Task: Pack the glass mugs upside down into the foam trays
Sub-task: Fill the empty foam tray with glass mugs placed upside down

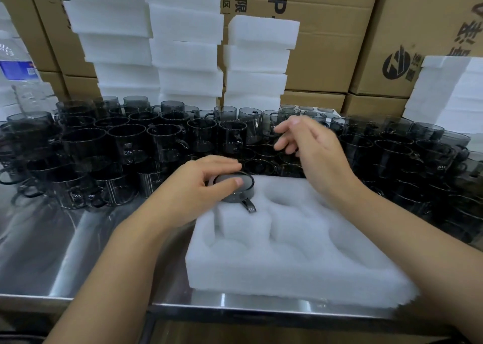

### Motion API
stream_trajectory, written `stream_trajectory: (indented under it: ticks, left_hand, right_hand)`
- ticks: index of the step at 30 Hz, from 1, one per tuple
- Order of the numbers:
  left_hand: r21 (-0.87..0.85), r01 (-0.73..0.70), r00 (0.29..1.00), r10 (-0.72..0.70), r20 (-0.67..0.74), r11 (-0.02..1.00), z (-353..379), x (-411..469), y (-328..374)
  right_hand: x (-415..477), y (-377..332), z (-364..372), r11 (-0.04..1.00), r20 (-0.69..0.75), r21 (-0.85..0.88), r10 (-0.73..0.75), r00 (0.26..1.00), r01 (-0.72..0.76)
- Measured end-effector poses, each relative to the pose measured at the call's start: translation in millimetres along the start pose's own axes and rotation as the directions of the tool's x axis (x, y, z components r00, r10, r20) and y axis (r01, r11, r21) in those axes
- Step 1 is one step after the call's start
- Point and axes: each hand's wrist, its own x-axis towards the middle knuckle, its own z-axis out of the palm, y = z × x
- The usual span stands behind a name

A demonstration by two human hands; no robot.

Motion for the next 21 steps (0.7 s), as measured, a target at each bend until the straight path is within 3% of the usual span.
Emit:
stream_trajectory:
  ticks: [4, 7, 10, 13, 17, 21]
  left_hand:
    - [0.255, -0.011, 0.994, -0.016, 0.104, 0.967, -4.9, 5.2, 4.6]
    - [0.401, -0.105, 0.986, 0.041, 0.164, 0.910, -2.2, 11.5, 17.7]
    - [0.412, -0.138, 0.964, 0.026, 0.265, 0.901, 12.0, 19.0, 33.6]
    - [0.539, -0.185, 0.921, -0.047, 0.388, 0.822, 24.9, 25.2, 35.2]
    - [0.539, -0.210, 0.885, -0.076, 0.460, 0.815, 24.5, 25.6, 33.1]
    - [0.538, -0.225, 0.879, -0.069, 0.472, 0.812, 24.9, 26.5, 36.2]
  right_hand:
    - [4.6, 1.9, -4.8, 0.998, -0.229, 0.057, 0.000, 0.973, 0.014]
    - [8.0, 5.1, -7.7, 0.996, -0.288, -0.033, 0.071, 0.955, -0.084]
    - [9.4, 9.7, -9.0, 0.941, -0.253, -0.227, 0.192, 0.948, -0.251]
    - [9.2, 12.4, -8.2, 0.865, -0.166, -0.392, 0.267, 0.949, -0.312]
    - [10.1, 11.7, -9.6, 0.713, -0.096, -0.631, 0.319, 0.943, -0.305]
    - [6.7, 8.5, -9.7, 0.653, -0.024, -0.713, 0.340, 0.940, -0.255]
